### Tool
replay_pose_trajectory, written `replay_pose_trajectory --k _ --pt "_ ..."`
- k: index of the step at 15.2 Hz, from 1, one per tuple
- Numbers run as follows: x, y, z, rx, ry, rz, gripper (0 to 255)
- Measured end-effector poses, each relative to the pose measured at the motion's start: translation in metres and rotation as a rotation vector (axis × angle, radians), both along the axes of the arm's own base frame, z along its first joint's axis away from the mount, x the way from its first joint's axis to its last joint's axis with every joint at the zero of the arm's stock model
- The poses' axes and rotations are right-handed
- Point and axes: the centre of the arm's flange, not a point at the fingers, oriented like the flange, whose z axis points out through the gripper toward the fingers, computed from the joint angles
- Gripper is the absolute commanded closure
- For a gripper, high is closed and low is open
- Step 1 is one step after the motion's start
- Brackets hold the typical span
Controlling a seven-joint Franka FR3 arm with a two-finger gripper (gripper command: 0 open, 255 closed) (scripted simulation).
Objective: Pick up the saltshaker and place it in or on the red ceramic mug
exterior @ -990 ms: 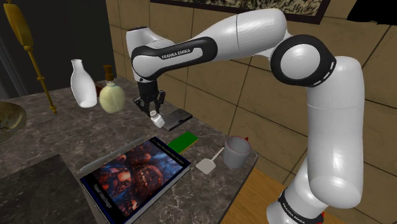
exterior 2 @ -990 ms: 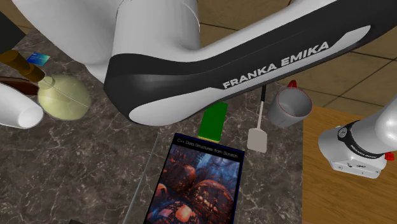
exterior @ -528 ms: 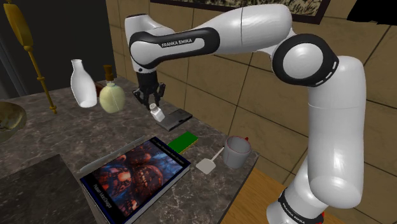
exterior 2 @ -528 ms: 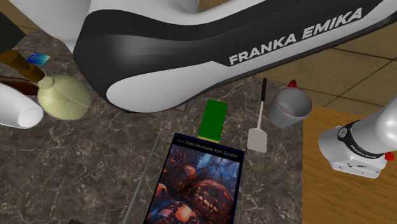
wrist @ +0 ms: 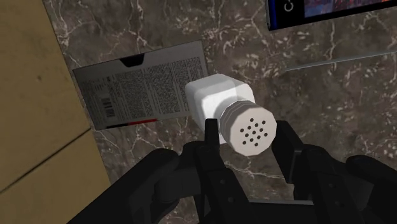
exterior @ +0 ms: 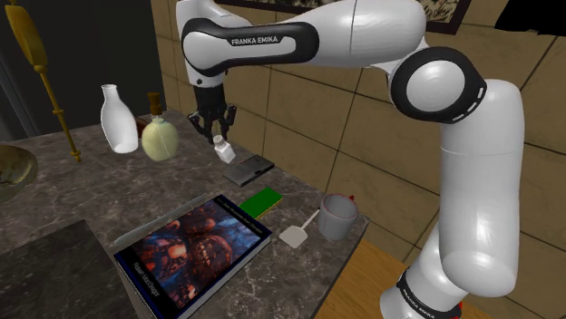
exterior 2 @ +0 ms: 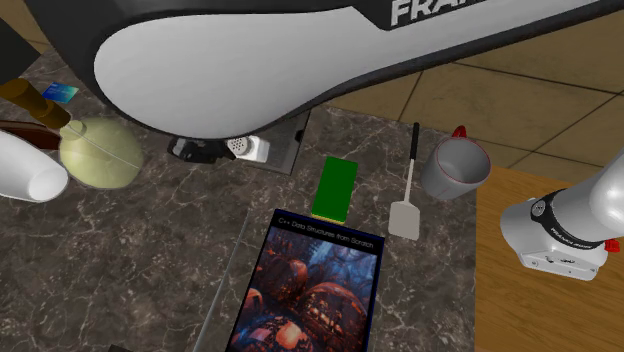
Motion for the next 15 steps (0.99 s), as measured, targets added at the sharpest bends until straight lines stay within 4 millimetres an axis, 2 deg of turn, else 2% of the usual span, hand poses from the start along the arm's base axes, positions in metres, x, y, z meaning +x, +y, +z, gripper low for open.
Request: replay_pose_trajectory --k 10,12,15 --pt "-0.001 0.000 0.052 0.000 0.000 0.000 255" --pt "-0.014 -0.008 0.056 0.000 0.001 0.000 255" --pt "-0.046 -0.026 0.060 0.000 0.001 0.000 255"
